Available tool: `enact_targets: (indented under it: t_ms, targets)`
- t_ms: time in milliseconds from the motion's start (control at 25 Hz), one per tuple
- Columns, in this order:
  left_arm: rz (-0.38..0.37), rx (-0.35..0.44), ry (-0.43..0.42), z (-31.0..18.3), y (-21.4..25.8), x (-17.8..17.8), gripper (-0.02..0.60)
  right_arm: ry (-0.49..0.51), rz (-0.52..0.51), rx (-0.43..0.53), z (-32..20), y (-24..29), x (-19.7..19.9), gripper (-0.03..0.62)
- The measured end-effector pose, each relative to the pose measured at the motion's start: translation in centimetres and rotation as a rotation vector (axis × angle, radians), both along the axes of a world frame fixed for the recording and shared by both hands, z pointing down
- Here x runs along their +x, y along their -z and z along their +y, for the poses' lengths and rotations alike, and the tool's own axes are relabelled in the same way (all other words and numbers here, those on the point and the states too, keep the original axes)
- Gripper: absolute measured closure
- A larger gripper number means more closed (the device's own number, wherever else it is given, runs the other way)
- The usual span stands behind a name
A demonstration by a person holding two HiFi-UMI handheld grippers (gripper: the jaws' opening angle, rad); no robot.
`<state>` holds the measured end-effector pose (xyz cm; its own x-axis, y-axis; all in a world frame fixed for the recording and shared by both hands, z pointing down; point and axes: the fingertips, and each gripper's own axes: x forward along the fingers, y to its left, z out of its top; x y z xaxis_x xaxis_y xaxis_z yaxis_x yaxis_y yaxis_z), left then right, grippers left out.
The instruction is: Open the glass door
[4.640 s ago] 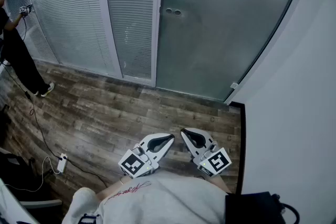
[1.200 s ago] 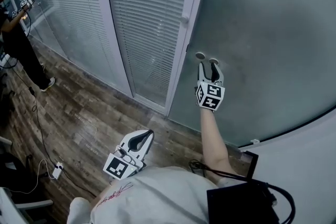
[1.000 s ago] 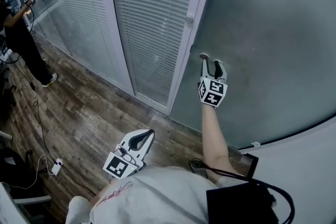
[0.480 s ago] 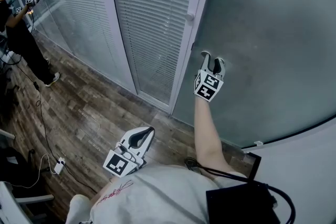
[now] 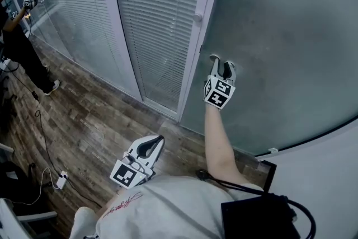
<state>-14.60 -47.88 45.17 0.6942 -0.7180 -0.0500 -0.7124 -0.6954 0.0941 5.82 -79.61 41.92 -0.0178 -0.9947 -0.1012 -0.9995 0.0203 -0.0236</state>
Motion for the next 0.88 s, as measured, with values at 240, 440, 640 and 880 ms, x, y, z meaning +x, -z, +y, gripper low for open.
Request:
enact_targets:
  t_ms: [240, 440, 640, 880]
  targets:
    - [0.004, -0.006, -0.023, 0.0, -0.1, 0.7, 0.563, 0.018, -0.003, 0.008, 0.8, 0.0, -0.3, 0.468]
    - [0.007, -0.006, -0.044, 0.0, -0.1, 1.3, 0.563, 0.04, -0.001, 0.012, 1.8, 0.0, -0.8, 0.471]
    - [0.012, -0.007, -0.07, 0.3, -0.2, 2.2, 0.563, 0.064, 0.005, 0.014, 2.9, 0.0, -1.3, 0.473]
    - [0.02, -0.014, -0.081, 1.0, -0.4, 2.8, 0.563, 0.08, 0.011, 0.034, 4.4, 0.1, -1.7, 0.474]
